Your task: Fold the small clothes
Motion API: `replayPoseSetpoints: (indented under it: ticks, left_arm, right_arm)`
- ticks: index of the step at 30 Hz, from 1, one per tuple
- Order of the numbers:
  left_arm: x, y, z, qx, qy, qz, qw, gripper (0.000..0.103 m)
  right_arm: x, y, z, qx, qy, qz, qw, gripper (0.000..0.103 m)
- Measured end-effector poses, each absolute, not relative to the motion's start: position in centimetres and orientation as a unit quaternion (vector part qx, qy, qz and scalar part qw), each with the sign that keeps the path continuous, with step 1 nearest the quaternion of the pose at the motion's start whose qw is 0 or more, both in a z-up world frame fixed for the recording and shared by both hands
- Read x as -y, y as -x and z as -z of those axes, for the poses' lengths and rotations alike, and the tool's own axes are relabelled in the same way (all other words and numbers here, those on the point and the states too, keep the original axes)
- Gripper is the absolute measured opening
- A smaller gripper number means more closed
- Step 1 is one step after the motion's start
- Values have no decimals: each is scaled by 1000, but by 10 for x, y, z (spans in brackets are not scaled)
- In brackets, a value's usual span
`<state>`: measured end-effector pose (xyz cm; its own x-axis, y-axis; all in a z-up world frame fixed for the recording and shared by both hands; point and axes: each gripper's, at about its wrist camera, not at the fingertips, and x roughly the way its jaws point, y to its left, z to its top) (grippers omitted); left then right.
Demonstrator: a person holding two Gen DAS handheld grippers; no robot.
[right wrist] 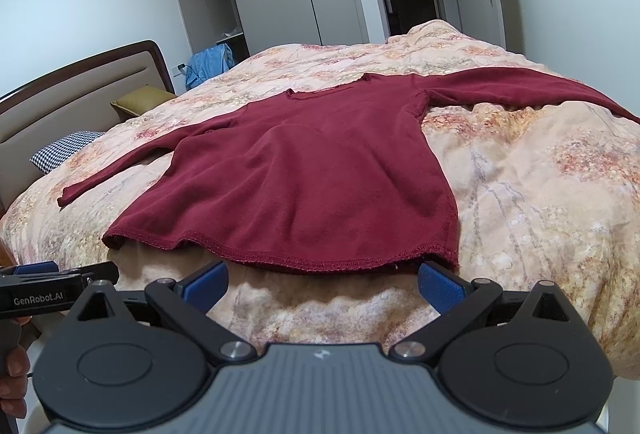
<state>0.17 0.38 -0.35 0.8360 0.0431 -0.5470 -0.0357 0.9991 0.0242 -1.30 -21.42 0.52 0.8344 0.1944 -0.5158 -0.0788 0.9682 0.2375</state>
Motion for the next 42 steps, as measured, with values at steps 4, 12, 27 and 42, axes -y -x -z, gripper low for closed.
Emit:
replayPoseSetpoints:
  ticks: [4,12,27,42]
  left_arm:
    - [-4,-2,4,-286,-7,-21,958,102]
    - [-4,-1,4,-286,-8,-23,958,102]
    - [-4,-1,5,-287,-8,-23,958,102]
    - [0,-24,-9,-312,-20,-3,950,102]
  right_arm:
    - [214,14,-5,-280,-105,-72,951,103]
    - [214,13,-4,-283,-106,-73,950,103]
    - [214,12,-3,-284,-106,-75,950,103]
    - [220,-13,-4,-346,-88,-24,934,103]
